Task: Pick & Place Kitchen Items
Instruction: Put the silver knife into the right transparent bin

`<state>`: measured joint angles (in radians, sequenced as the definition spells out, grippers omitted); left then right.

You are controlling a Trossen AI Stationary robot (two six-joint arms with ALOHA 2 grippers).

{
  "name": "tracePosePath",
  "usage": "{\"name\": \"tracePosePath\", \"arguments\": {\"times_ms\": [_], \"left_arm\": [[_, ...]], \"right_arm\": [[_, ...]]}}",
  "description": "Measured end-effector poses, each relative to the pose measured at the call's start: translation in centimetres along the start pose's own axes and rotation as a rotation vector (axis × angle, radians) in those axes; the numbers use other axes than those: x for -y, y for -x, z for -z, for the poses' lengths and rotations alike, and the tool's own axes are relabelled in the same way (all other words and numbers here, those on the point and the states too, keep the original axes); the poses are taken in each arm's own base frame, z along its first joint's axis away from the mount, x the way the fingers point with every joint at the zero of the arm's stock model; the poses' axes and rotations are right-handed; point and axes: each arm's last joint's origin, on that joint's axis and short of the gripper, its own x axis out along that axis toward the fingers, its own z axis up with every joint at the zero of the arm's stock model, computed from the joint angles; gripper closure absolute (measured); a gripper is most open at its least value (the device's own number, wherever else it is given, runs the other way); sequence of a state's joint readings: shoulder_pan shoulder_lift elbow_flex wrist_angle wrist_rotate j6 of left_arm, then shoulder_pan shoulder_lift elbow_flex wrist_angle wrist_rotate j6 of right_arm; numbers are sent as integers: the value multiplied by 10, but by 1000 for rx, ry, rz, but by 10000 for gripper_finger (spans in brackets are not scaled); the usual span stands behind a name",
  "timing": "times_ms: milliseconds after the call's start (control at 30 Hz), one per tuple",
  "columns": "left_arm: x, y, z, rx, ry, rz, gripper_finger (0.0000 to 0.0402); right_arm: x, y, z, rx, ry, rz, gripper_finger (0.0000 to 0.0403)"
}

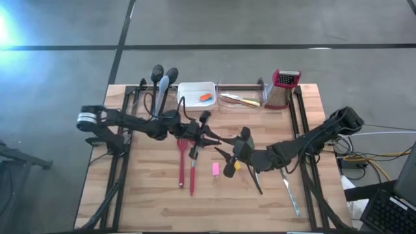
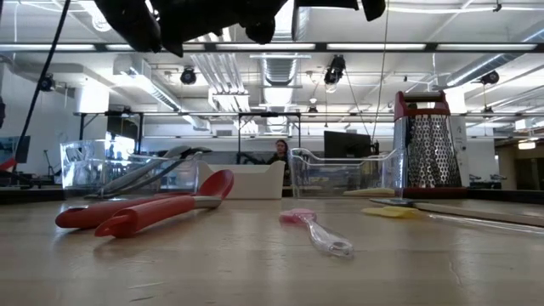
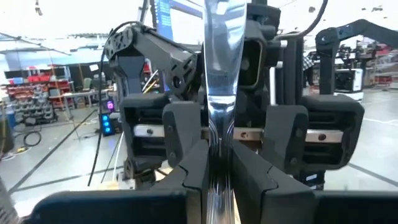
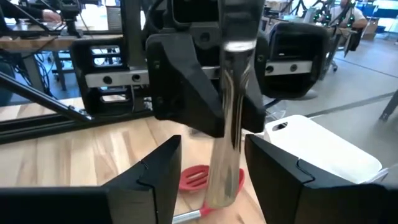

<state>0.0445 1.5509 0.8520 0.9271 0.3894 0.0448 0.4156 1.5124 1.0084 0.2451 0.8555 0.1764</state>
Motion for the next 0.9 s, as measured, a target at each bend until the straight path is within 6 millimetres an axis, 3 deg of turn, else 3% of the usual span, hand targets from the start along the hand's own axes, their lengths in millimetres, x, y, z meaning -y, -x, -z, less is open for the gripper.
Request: {"name": "tracePosePath", "arguments": {"times_ms": [233,467,667,767,900], "left_arm": [[-2,-7,-6,25,-8,47,356],[-2,-7,-2,12,0,45,356],[-2,-6,0,-4,4,46,356],[-2,-6,1,-18,30,46,329],[-3,-3,-1,-55,70,31,262]], "right_arm": [[2,-2,0,1,3,15,255],[2,-2,-1,3,5,15,356],[2,-2,0,-2,20,11,356],[2,-2,0,-5,23,5,356],[7,3,-6,-2,27,3,356]]}}
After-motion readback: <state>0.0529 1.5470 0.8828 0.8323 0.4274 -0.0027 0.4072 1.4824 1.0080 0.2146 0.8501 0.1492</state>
